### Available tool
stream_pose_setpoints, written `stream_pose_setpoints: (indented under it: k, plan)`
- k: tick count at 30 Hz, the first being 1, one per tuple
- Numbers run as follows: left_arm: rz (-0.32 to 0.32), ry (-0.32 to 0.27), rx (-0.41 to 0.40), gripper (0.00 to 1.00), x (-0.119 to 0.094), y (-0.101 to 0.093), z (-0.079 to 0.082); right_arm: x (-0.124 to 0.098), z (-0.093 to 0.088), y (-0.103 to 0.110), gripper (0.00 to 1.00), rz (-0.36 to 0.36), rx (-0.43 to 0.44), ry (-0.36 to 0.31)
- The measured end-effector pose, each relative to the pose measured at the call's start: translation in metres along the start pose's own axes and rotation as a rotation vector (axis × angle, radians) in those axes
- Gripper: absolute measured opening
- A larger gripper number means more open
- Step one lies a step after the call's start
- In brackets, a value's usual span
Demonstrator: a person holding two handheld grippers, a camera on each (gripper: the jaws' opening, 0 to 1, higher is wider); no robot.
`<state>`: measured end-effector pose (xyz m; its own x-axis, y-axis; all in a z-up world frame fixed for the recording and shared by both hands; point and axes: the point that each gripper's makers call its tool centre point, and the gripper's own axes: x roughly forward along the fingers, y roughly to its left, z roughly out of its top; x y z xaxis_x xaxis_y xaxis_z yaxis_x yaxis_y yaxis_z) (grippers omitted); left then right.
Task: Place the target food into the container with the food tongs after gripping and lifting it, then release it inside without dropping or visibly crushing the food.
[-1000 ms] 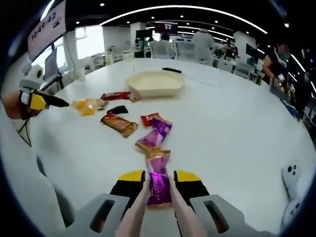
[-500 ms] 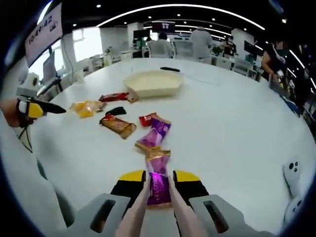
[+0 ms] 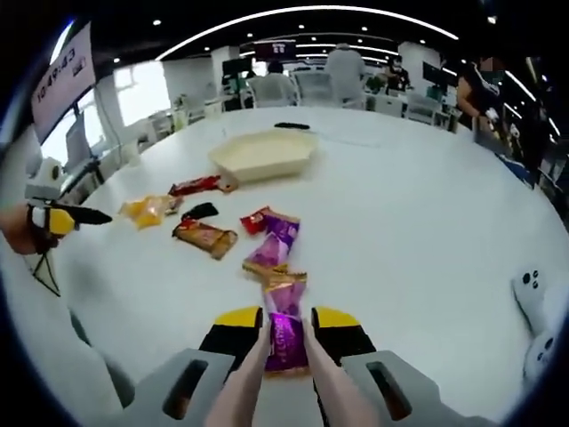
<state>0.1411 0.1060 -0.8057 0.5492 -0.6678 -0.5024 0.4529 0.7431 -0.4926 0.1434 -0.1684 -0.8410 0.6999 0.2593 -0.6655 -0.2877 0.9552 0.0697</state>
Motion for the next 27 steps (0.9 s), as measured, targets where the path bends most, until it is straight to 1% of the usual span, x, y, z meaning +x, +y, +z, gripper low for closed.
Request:
stream_pose_setpoints:
  k: [2,4,10,13,17,21,27]
  plan:
    - [0.002,-0.003,-0.003,0.88,-0.001,0.001,0.001,-0.002,0.004,-0.001,0.21,-0.006,0.013,-0.010]
    - [0.000,-0.008,-0.014,0.88,-0.003,0.002,0.004,-0.005,0.012,-0.003,0.21,-0.008,0.032,-0.033]
    - [0.003,-0.017,-0.012,0.88,-0.003,0.008,0.008,-0.010,0.030,-0.012,0.21,-0.023,0.039,-0.067]
    - [0.004,-0.020,-0.013,0.88,-0.002,0.007,0.008,-0.010,0.032,-0.018,0.21,-0.032,0.051,-0.075]
    - [-0.001,-0.017,-0.007,0.88,0.000,0.004,0.007,-0.009,0.029,-0.024,0.21,-0.042,0.093,-0.080]
    - [-0.001,-0.026,-0.010,0.88,0.000,0.003,0.009,-0.010,0.030,-0.024,0.21,-0.038,0.117,-0.086]
    - [0.005,-0.031,-0.014,0.87,-0.003,0.005,0.009,-0.012,0.038,-0.025,0.21,-0.029,0.154,-0.113]
